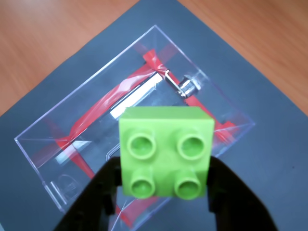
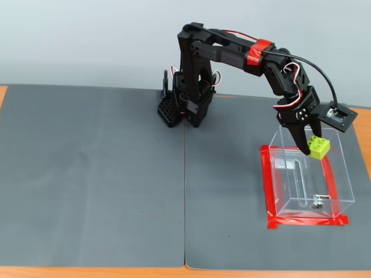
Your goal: Pick the green lego block and place it into the transparent box
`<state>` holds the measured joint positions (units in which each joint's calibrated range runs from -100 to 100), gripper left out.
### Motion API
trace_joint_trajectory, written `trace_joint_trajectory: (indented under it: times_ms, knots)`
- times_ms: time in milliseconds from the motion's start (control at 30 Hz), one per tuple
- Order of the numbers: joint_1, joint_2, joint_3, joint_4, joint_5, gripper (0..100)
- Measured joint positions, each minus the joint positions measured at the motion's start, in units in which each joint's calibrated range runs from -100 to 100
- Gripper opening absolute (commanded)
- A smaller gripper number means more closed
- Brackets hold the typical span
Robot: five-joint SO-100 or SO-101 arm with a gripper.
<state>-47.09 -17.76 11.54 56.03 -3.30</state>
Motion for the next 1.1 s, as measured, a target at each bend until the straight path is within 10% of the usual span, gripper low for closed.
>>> trace_joint_trajectory:
  times_ms: [300, 833, 1100]
  knots:
    - [-2.1, 0.9, 0.0, 0.2, 0.0, 29]
    - [-2.7, 0.9, 0.0, 0.1, 0.0, 28]
    - [-2.7, 0.9, 0.0, 0.1, 0.0, 4]
